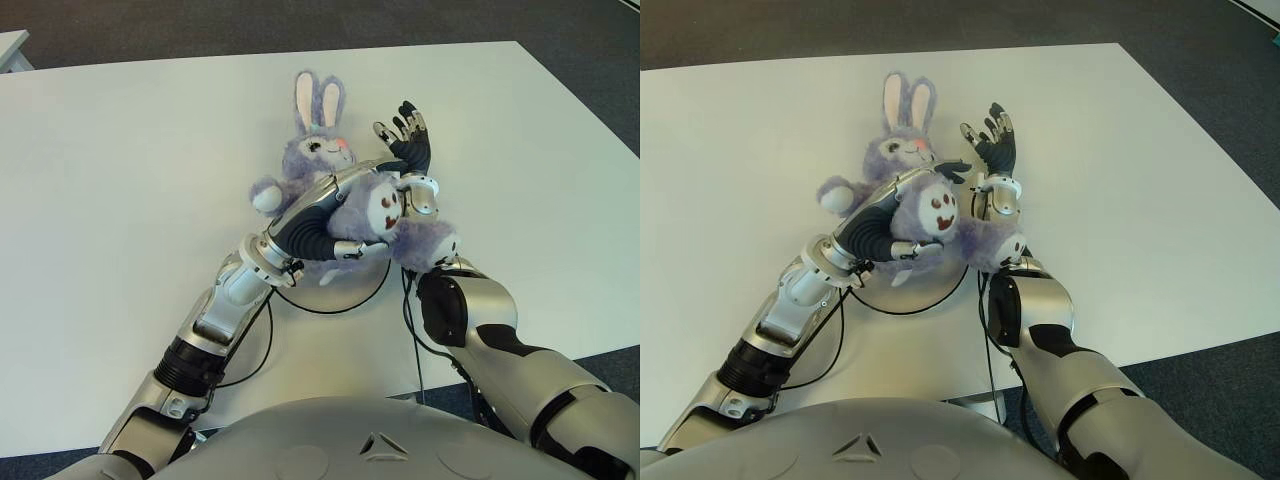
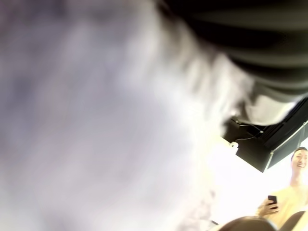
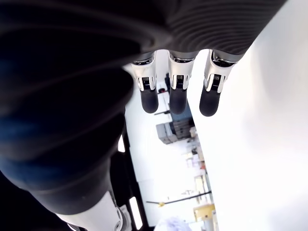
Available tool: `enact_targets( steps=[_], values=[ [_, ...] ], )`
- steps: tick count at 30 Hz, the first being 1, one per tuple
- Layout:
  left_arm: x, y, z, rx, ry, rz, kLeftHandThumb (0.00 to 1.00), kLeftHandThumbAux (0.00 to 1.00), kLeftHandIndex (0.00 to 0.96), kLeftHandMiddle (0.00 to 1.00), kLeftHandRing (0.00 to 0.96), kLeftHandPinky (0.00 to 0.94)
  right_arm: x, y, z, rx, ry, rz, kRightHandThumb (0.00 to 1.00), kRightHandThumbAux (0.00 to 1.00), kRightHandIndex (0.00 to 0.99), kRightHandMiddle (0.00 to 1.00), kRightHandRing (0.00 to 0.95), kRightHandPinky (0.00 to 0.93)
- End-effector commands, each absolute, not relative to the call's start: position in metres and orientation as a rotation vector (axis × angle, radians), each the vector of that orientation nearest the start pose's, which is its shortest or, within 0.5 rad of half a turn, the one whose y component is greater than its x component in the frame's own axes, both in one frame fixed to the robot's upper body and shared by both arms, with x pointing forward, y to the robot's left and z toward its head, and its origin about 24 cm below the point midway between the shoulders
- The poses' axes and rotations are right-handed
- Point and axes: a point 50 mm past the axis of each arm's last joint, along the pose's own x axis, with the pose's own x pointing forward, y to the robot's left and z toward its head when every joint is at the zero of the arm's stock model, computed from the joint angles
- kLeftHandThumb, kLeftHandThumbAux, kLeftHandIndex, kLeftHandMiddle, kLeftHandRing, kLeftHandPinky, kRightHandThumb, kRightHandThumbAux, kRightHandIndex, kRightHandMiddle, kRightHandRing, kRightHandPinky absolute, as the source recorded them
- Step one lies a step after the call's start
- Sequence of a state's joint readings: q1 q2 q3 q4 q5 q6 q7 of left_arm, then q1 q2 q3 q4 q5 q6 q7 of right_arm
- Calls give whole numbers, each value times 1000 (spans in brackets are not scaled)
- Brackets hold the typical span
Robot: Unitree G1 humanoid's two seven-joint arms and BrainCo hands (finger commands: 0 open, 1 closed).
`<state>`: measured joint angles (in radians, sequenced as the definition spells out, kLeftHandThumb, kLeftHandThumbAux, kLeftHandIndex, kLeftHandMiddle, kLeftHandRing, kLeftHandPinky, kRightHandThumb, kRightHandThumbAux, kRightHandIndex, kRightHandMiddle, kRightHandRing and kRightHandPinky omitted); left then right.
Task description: Put the doll into the plate.
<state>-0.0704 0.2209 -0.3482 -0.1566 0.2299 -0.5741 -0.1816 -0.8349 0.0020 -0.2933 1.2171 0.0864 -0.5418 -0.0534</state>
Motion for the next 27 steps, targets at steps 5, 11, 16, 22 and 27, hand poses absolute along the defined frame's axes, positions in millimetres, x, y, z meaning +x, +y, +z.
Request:
enact_targets(
  steps=[5,11,16,22,27],
  values=[
    [211,78,105,395,-679,-699,109,321,0,118,228,345,364,-134,45,231,-26,-119,272,894,125,93,78,119],
    [211,79,106,396,-675,-713,91,312,0,109,239,349,365,-134,45,235,-26,-118,280,895,121,92,79,117],
    [211,79,107,375,-668,-724,86,309,0,97,225,287,365,-133,45,234,-27,-116,280,894,111,86,74,110],
    [211,79,107,354,-639,-747,85,311,0,79,211,249,365,-133,45,234,-25,-117,276,890,104,78,67,108],
    [211,80,108,352,-632,-757,79,318,0,65,205,238,365,-133,45,232,-24,-118,282,887,102,75,63,105]
  ],
)
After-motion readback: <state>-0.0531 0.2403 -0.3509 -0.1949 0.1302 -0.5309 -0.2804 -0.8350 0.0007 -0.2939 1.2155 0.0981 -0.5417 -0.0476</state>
